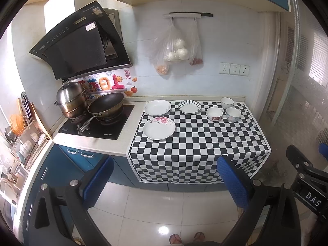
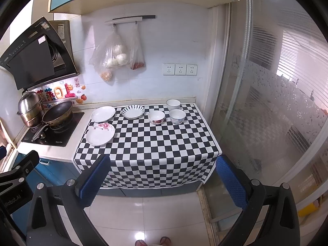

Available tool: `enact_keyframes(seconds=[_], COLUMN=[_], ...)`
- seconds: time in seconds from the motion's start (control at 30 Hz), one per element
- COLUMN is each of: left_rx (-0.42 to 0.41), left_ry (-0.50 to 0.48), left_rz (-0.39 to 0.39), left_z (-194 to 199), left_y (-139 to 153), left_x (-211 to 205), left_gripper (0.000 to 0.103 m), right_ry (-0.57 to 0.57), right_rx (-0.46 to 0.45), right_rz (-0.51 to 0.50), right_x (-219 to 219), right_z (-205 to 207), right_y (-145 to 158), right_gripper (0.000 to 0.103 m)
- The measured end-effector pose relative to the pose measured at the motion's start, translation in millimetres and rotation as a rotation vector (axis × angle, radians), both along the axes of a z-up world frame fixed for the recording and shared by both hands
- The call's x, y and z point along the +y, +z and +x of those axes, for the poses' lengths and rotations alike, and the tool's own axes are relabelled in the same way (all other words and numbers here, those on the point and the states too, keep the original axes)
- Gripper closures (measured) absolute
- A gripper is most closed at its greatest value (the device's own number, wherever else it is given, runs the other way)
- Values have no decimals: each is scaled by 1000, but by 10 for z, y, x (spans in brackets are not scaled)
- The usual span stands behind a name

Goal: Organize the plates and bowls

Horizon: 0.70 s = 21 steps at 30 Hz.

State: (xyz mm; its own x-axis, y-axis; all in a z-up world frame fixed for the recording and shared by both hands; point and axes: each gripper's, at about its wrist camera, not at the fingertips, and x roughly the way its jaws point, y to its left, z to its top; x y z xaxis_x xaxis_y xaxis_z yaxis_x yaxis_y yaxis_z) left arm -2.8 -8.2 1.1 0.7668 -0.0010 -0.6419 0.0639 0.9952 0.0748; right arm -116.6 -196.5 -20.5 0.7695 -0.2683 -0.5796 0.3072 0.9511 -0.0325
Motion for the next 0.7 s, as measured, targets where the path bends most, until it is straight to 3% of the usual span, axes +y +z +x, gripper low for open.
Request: enact_keyframes(seconds=[0.7], left_rx=[5], left_ry=[-5], left_rz=[-4], left_z=[5], left_y=[-6], left_x=[-12], left_gripper=[0], right_ry=[1], right_rx=[5], right_rz=[-2], right_x=[-9], right_z=[11], right_y=[-23], right_gripper=[0])
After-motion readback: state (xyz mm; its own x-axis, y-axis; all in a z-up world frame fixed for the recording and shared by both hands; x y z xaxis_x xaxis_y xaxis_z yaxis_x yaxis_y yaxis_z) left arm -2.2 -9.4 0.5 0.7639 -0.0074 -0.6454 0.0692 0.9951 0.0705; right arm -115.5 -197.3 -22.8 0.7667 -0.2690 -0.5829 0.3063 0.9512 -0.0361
